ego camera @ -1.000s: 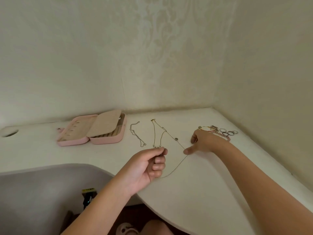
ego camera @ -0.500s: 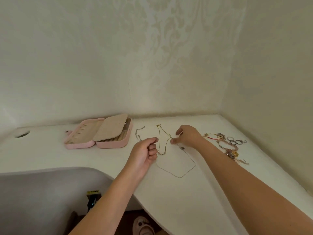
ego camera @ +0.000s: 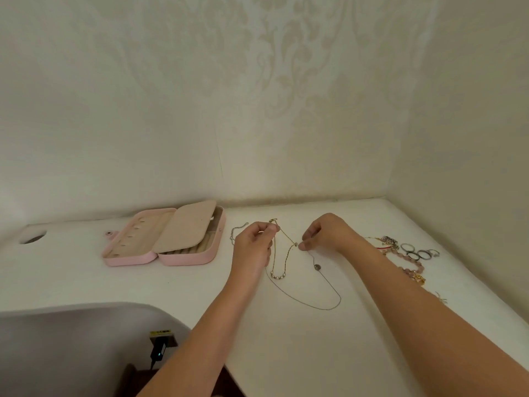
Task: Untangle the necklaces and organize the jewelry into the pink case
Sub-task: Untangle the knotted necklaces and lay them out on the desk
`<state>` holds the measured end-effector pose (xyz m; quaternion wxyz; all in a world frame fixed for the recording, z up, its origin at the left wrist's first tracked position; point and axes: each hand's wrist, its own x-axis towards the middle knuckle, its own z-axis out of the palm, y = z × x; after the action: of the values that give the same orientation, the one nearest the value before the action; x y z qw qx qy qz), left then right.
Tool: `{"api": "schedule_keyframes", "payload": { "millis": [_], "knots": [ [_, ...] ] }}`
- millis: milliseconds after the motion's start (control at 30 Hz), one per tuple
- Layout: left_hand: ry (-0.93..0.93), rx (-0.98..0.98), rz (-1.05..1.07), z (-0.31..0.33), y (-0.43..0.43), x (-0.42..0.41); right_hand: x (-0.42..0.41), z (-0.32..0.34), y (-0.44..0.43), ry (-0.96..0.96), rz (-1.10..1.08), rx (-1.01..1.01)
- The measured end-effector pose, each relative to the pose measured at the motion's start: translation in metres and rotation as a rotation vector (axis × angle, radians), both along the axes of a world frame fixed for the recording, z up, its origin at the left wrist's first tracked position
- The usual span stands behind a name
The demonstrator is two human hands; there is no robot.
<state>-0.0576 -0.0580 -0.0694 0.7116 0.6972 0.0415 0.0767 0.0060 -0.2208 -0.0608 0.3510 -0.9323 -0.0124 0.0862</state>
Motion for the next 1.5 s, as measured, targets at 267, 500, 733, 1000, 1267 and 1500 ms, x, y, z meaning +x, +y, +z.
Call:
{"api": "schedule_keyframes", "payload": {
  "millis": [267, 500, 733, 1000, 1267, 1500],
  "knots": [
    [-0.113, -0.006, 0.018, -0.006, 0.005, -0.001, -0.001, -0.009, 0.015, -0.115, 0.091, -0.113],
    [-0.04, -0.068, -0.074, -0.001, -0.004, -0.011, -0.019, -0.004, -0.008, -0.096, 0.179, -0.116],
    [0.11, -0.115, -0.174, 0.005, -0.026, -0.017, -0.057, 0.024, -0.042, -0.126, 0.284, 0.516],
    [0.06, -0.106, -0.278, 0.012, -0.052, -0.019, -0.085, 0.028, -0.062, -0.404, 0.231, 0.452],
    [0.003, -0.015, -0.205, 0.011, -0.056, -0.024, -0.094, 0.03, -0.056, -0.688, 0.249, 0.117],
    [-0.049, 0.031, -0.158, 0.013, -0.059, -0.026, -0.098, 0.028, -0.049, -0.736, 0.188, 0.075]
  ]
}}
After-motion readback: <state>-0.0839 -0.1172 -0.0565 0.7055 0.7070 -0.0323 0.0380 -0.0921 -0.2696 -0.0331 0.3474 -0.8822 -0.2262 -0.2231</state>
